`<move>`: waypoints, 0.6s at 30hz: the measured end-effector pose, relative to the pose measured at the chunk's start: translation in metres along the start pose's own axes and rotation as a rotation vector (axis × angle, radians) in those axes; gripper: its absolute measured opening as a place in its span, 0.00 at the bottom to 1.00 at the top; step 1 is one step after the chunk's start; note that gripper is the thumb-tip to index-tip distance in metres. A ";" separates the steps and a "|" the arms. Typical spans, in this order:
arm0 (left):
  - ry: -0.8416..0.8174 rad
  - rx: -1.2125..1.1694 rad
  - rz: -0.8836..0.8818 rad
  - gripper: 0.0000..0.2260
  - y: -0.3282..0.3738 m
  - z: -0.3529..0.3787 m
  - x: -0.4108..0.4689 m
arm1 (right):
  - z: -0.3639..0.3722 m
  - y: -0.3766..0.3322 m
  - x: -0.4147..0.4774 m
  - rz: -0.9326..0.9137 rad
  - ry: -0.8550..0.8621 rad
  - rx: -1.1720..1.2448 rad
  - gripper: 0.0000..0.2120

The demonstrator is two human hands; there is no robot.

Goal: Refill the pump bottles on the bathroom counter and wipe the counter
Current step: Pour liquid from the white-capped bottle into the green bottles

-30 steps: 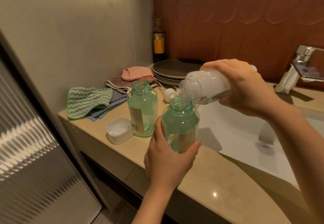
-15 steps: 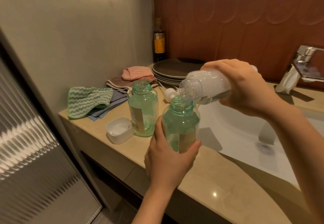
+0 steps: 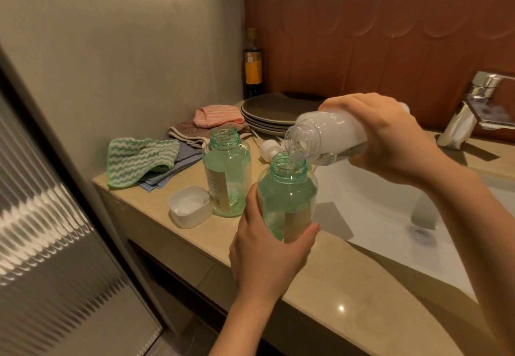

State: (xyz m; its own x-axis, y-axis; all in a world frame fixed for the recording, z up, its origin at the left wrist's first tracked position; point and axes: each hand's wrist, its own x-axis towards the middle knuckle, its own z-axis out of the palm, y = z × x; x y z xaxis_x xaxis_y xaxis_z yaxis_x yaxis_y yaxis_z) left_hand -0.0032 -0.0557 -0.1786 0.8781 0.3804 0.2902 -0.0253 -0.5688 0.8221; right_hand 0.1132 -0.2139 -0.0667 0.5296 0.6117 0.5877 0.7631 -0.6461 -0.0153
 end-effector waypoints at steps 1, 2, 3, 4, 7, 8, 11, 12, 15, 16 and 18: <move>-0.001 -0.001 -0.001 0.47 0.000 0.000 0.000 | 0.000 0.000 0.000 0.001 0.001 -0.001 0.36; 0.001 -0.001 0.000 0.47 0.000 0.000 0.000 | 0.000 -0.001 0.000 0.002 0.002 -0.001 0.36; 0.007 0.001 0.001 0.48 -0.001 0.000 0.000 | -0.001 -0.001 0.000 0.003 0.002 0.000 0.36; 0.015 0.004 0.004 0.48 -0.001 0.001 -0.001 | -0.001 -0.001 0.000 0.005 0.001 0.002 0.36; 0.030 0.010 0.006 0.47 -0.002 0.001 -0.001 | -0.001 -0.002 0.000 0.008 -0.005 0.002 0.36; 0.031 0.010 0.007 0.47 -0.002 0.002 0.000 | 0.000 -0.002 0.000 0.009 -0.007 0.002 0.36; 0.030 0.008 0.011 0.46 -0.003 0.002 0.000 | -0.001 -0.002 0.000 0.012 -0.009 0.001 0.36; 0.029 0.009 0.012 0.46 -0.003 0.002 0.000 | -0.001 -0.002 0.000 0.013 -0.009 0.000 0.36; 0.027 0.010 0.015 0.47 -0.003 0.002 0.000 | -0.001 -0.002 0.000 0.016 -0.011 -0.001 0.36; 0.026 0.011 0.015 0.47 -0.003 0.002 0.000 | -0.001 -0.002 0.000 0.018 -0.012 0.000 0.36; 0.024 0.010 0.015 0.47 -0.003 0.002 0.000 | 0.000 -0.002 -0.001 0.021 -0.017 0.005 0.36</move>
State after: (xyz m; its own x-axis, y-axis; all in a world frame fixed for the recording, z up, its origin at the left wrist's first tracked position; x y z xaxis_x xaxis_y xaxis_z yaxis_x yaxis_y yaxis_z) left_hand -0.0017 -0.0555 -0.1823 0.8659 0.3891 0.3144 -0.0337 -0.5817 0.8127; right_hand 0.1114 -0.2133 -0.0666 0.5514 0.6061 0.5732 0.7538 -0.6563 -0.0312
